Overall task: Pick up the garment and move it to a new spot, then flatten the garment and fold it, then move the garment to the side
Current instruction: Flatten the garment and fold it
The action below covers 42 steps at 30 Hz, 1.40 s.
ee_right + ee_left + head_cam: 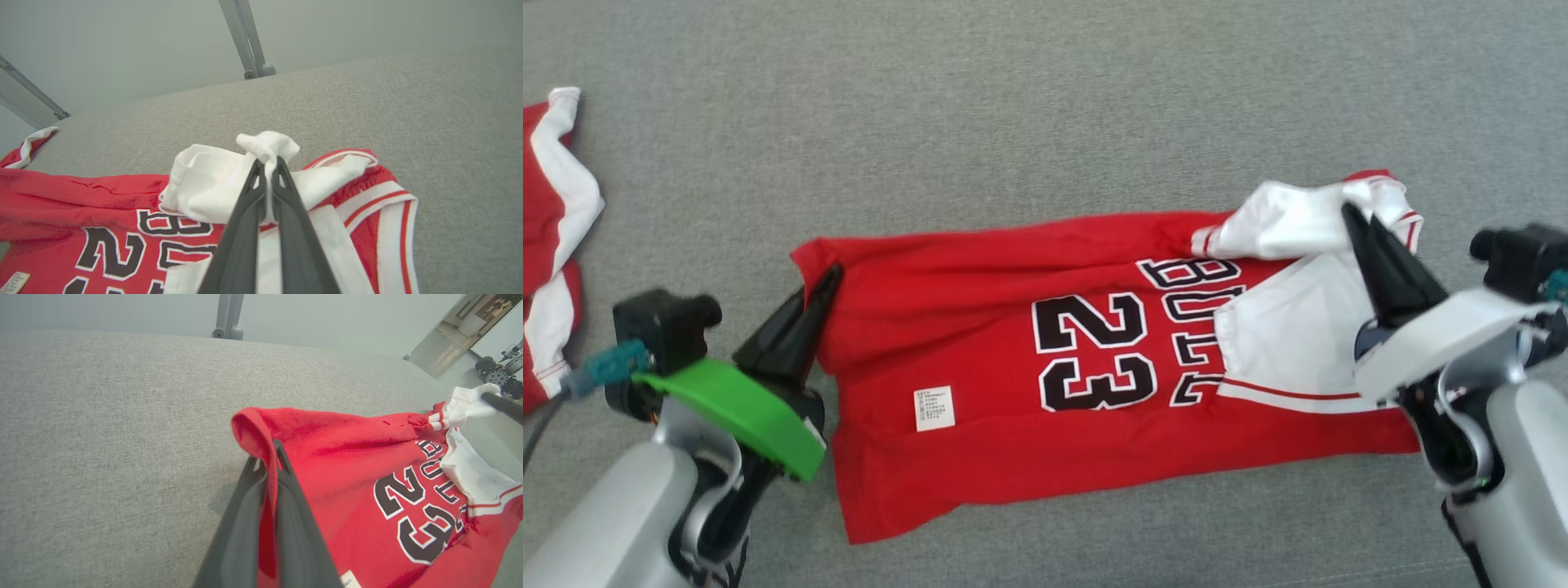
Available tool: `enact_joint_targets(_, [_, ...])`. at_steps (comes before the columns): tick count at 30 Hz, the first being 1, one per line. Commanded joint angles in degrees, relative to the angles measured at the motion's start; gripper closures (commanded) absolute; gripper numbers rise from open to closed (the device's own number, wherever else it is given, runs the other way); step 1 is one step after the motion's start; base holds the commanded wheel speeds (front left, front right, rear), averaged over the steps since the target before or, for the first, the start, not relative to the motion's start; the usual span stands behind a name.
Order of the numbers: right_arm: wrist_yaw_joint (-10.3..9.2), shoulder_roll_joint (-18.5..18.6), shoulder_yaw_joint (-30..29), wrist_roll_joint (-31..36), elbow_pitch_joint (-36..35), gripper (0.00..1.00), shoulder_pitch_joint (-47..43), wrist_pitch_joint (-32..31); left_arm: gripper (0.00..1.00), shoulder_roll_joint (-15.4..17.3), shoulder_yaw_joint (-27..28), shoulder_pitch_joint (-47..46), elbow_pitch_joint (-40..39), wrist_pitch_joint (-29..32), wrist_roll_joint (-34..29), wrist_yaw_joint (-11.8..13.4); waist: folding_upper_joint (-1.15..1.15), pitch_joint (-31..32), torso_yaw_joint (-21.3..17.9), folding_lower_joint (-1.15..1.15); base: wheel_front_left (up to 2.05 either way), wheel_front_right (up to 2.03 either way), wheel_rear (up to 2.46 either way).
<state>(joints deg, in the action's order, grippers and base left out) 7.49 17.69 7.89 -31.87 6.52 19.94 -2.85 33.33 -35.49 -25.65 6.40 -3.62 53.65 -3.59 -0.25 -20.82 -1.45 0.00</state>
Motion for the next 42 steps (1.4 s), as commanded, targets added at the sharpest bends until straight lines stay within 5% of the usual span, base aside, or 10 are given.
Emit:
enact_joint_targets(1, [0.01, -1.15, -0.71, 0.67, -2.14, 1.00, -3.66, -0.67, 1.00, 0.91, 0.01, 3.44, -1.77, -1.63, -0.48, 0.81, 0.25, 2.67, -3.47, 0.00, 0.00, 0.00, 0.00])
enact_joint_targets(7, [0.01, -6.50, -1.88, 1.99, -4.72, 1.00, -12.78, -0.64, 1.00, 2.30, -0.99, 13.59, -4.19, -8.87, -4.06, 2.47, 0.25, 2.75, -4.96, 0.00, 0.00, 0.00, 0.00])
enact_joint_targets(12, [0.01, -7.99, -2.14, 2.84, -3.11, 1.00, -14.60, 1.34, 1.00, -0.20, 0.73, 17.02, -2.92, -11.40, -8.94, 2.99, 0.25, 3.39, -4.86, 0.00, 0.00, 0.00, 0.00])
enact_joint_targets(27, [0.01, -6.98, -1.96, 2.93, -1.30, 1.00, -16.38, 0.39, 1.00, -6.00, 12.90, 23.83, -7.60, -11.57, -22.90, -3.09, 0.25, 5.39, -4.81, 0.00, 0.00, 0.00, 0.00])
enact_joint_targets(28, [0.01, -6.87, -1.97, 3.06, -0.95, 0.80, -16.51, 0.42, 1.00, -6.20, 12.98, 24.72, -7.71, -11.58, -24.06, -3.41, 0.25, 5.41, -4.92, 0.00, 0.00, 0.00, 0.00])
enact_joint_targets(29, [0.01, -6.79, -1.74, 2.98, -0.67, 0.40, -16.71, 0.10, 1.00, -6.31, 13.05, 25.45, -7.87, -11.58, -25.38, -3.50, 0.25, 5.44, -5.04, 0.00, 0.00, 0.00, 0.00])
enact_joint_targets(30, [0.01, -6.71, -1.39, 2.79, -0.66, 0.00, -16.87, -0.13, 0.84, -6.56, 13.03, 26.23, -7.86, -11.58, -26.48, -3.57, 0.25, 5.49, -5.13, 0.00, 0.00, 0.00, 0.00])
enact_joint_targets(32, [0.01, -6.24, -1.83, 2.37, -0.80, 0.00, -17.15, -0.06, 0.20, -7.07, 13.05, 27.67, -7.43, -11.58, -29.14, -3.78, 0.25, 5.52, -5.17, 0.00, 0.00, 0.00, 0.00])
enact_joint_targets(33, [0.01, -5.96, -2.09, 2.20, -1.06, 0.00, -17.29, -0.19, 0.00, -7.56, 13.09, 28.47, -6.78, -11.58, -30.09, -3.83, 0.25, 5.55, -5.16, 0.00, 0.00, 0.00, 0.00])
enact_joint_targets(42, [0.01, -5.71, -8.42, 3.98, -4.59, 0.00, -14.29, -1.99, 0.00, -12.17, 18.02, 30.89, 1.92, -11.59, -29.76, -3.71, 0.25, 5.13, -4.93, 0.00, 0.00, 0.00, 0.00])
